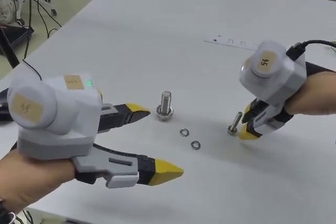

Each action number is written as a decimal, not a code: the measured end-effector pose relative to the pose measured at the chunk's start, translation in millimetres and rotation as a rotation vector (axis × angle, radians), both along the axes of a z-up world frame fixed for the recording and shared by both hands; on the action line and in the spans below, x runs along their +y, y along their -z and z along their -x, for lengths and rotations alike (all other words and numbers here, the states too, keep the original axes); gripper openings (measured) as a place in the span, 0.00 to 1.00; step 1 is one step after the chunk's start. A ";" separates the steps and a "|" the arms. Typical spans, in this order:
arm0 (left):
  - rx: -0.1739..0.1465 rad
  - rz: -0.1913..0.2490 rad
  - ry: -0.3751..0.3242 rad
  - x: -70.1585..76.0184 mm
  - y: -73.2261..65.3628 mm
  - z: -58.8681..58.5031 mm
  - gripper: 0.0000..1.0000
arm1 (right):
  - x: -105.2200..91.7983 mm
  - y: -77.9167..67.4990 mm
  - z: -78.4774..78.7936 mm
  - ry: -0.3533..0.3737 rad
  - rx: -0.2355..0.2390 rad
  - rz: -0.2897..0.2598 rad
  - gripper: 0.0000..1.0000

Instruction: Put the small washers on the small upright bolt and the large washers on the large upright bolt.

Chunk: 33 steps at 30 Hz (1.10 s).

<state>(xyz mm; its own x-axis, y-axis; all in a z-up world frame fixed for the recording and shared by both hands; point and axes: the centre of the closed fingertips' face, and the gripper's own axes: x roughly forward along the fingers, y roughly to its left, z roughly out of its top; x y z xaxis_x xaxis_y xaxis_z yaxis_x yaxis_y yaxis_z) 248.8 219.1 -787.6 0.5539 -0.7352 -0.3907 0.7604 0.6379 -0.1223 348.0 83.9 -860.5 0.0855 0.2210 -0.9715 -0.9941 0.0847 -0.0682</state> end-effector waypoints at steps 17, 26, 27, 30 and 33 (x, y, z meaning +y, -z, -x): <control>-0.006 -0.002 0.001 0.2 -1.6 2.5 0.74 | 6.8 -5.6 33.1 0.004 0.018 -0.042 0.25; -0.012 -0.002 -0.005 1.5 -4.8 2.2 0.74 | 30.7 -11.7 49.5 -0.043 0.029 -0.074 0.25; -0.013 -0.001 -0.005 1.6 -5.1 2.2 0.74 | 33.6 -12.6 50.8 -0.048 0.029 -0.079 0.25; -0.016 -0.001 -0.006 1.7 -5.9 2.0 0.73 | 41.9 -12.6 51.2 -0.068 0.027 -0.083 0.25; -0.018 -0.002 -0.007 1.8 -6.8 1.8 0.73 | 53.2 -14.1 54.4 -0.091 0.028 -0.091 0.25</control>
<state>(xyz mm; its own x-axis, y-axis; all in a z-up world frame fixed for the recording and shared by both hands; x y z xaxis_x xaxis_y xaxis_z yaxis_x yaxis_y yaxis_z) 247.0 220.9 -780.9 0.5658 -0.7307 -0.3821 0.7581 0.6432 -0.1074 293.6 137.1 -846.4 0.0339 0.3137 -0.9489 -0.9993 -0.0014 -0.0361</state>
